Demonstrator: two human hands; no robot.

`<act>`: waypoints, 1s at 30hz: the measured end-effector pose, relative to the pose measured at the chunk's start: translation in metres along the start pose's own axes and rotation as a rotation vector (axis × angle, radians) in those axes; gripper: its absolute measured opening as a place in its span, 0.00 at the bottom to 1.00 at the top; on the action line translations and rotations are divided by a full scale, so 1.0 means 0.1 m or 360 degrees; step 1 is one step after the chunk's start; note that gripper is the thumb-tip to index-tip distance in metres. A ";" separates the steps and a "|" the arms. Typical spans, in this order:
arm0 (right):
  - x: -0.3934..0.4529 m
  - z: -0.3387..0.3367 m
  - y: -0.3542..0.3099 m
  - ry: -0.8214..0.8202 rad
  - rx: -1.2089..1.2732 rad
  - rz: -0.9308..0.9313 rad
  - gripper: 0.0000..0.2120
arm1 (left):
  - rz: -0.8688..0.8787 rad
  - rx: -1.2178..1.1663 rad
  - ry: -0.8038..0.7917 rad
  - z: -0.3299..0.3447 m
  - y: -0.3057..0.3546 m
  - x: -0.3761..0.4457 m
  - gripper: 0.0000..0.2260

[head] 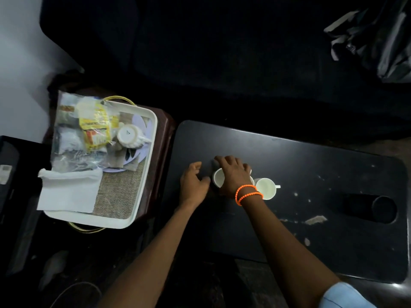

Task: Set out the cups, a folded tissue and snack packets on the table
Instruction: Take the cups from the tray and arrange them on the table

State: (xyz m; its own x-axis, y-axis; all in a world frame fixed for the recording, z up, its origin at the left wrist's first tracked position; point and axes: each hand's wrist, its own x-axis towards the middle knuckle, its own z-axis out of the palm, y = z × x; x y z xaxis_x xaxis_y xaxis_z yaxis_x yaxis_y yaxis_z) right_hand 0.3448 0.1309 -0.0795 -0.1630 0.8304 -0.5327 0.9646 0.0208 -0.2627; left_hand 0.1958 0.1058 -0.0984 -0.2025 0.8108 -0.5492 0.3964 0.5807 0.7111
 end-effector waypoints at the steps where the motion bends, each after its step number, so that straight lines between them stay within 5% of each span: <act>1: 0.04 -0.05 -0.10 -0.0003 0.0046 -0.0015 0.49 | 0.0056 -0.0041 0.0155 -0.16 0.06 0.05 0.22; 5: 0.26 -0.21 -0.72 0.0125 0.0412 -0.0148 0.41 | 0.0284 -0.0190 0.0913 -0.86 0.31 0.23 0.19; 8: 0.43 -0.28 -1.26 0.0148 0.0830 -0.0264 0.33 | 0.0065 -0.0231 0.1172 -1.28 0.40 0.42 0.22; 10: 0.56 -0.31 -1.59 0.0148 0.0939 -0.0287 0.33 | -0.0162 -0.0265 0.1041 -1.53 0.39 0.58 0.23; 14: 0.76 -0.27 -1.96 0.0152 0.0836 -0.0231 0.36 | -0.0190 -0.0135 0.0788 -1.81 0.26 0.77 0.16; 21: 0.75 -0.17 -1.98 0.0255 0.0688 -0.0234 0.31 | -0.0447 -0.0659 0.0685 -1.93 0.23 0.87 0.20; 27: 0.51 -0.28 -1.78 0.0314 0.2011 -0.0120 0.15 | -0.0363 -0.1290 0.0453 -1.81 0.25 0.59 0.17; 30: 0.24 -0.31 -1.63 0.0282 0.2519 0.0107 0.20 | -0.0112 -0.1528 0.0068 -1.60 0.24 0.27 0.07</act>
State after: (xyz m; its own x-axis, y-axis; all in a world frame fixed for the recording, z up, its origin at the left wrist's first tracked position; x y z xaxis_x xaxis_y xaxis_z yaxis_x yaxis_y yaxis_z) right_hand 0.1906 0.1650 -0.0243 0.0034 0.8596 -0.5109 -0.2283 -0.4968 -0.8373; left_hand 0.0566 0.1530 -0.0258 -0.2376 0.7630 -0.6011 -0.5156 0.4254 0.7438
